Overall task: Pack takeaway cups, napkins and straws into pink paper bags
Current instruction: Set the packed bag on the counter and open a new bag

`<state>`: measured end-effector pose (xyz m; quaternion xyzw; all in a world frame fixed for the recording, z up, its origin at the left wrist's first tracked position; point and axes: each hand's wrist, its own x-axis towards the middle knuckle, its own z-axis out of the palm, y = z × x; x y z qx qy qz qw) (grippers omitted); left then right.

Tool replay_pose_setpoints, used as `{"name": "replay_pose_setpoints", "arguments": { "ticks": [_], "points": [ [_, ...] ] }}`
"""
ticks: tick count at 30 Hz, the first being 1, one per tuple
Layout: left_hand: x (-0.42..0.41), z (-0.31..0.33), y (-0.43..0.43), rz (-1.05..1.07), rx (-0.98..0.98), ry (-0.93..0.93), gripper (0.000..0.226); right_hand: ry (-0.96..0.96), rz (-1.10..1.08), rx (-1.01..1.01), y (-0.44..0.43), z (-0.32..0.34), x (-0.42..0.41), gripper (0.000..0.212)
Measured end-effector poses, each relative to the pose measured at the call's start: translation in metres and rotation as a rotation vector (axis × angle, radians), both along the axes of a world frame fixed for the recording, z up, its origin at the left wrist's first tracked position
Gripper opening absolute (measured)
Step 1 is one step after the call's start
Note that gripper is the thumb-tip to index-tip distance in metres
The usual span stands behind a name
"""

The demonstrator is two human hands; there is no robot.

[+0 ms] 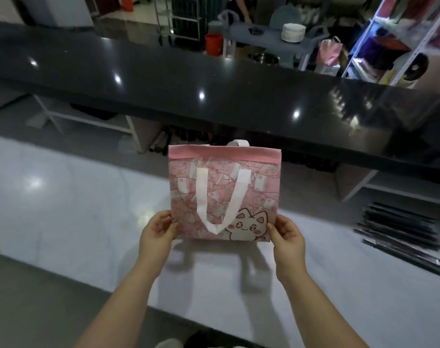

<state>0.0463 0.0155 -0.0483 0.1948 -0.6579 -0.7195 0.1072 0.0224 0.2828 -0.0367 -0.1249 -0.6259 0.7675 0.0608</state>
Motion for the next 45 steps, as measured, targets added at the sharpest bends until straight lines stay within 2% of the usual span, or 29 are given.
{"name": "replay_pose_setpoints", "arguments": {
  "ticks": [2,5,10,15,18,23,28,34,39,45],
  "points": [
    [0.017,0.01,0.001,0.069,-0.008,0.018,0.032,0.012,0.103,0.002,-0.003,0.012,-0.006,0.035],
    [0.044,0.021,-0.005,0.202,-0.042,0.051,0.022,0.031,0.259,-0.01,-0.015,0.027,-0.013,0.034],
    [0.103,0.027,-0.008,0.457,-0.041,0.11,0.03,0.107,0.62,-0.012,-0.037,0.041,-0.001,0.042],
    [0.179,0.034,-0.013,0.695,-0.065,0.096,0.027,0.096,0.911,-0.006,-0.066,0.036,0.021,0.054],
    [0.218,0.04,-0.014,0.792,-0.087,0.099,0.026,0.121,1.003,-0.002,-0.09,0.034,0.035,0.053],
    [0.272,0.056,-0.012,0.93,-0.204,0.096,0.032,0.173,1.187,-0.043,-0.137,0.054,0.045,0.062],
    [0.315,0.077,-0.025,1.087,-0.277,0.12,0.028,0.259,1.343,-0.084,-0.195,0.078,0.059,0.049],
    [0.38,0.089,-0.055,1.285,-0.15,0.2,0.033,0.326,1.466,-0.146,-0.279,0.088,0.109,0.034],
    [0.437,0.103,-0.108,1.343,-0.091,0.265,0.024,0.373,1.547,-0.201,-0.355,0.1,0.164,0.034],
    [0.518,0.116,-0.196,1.369,-0.089,0.298,0.02,0.324,1.639,-0.301,-0.459,0.118,0.246,0.035]
  ]
}}
